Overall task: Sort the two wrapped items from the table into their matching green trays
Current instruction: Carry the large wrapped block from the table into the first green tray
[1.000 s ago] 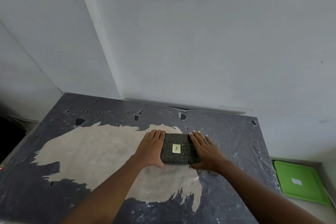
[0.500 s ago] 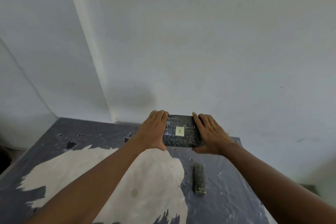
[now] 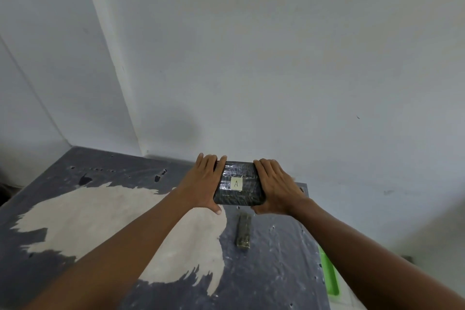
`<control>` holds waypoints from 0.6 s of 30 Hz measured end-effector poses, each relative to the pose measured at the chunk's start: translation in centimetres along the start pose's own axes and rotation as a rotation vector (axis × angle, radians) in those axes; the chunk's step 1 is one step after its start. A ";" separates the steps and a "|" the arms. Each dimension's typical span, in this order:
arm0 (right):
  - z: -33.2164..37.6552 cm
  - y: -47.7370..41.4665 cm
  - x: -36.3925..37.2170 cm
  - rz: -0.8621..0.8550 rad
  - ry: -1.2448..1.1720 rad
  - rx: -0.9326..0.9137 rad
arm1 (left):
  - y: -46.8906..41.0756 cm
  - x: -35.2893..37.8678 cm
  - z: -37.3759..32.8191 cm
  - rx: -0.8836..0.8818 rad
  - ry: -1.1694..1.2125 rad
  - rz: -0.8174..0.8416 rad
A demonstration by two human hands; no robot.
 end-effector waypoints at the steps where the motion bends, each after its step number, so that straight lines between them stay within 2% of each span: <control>1: 0.2 0.7 0.1 0.008 -0.001 -0.009 | 0.6 0.0 -0.6 -0.008 0.019 0.014; 10: 3.0 7.6 0.4 -0.019 0.014 0.014 | 4.9 -0.4 -5.5 0.068 0.127 -0.049; 18: 4.5 18.2 1.1 0.133 -0.055 0.244 | 8.6 1.3 -11.3 0.090 0.172 -0.009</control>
Point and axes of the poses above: each hand's wrist, its own y-axis away from the middle knuckle, its own x-axis out of the palm, z = x × y, the point moved 3 cm from there along -y, towards the middle knuckle, and after that the axes turned 14 degrees about -x, right-handed, at the moved point
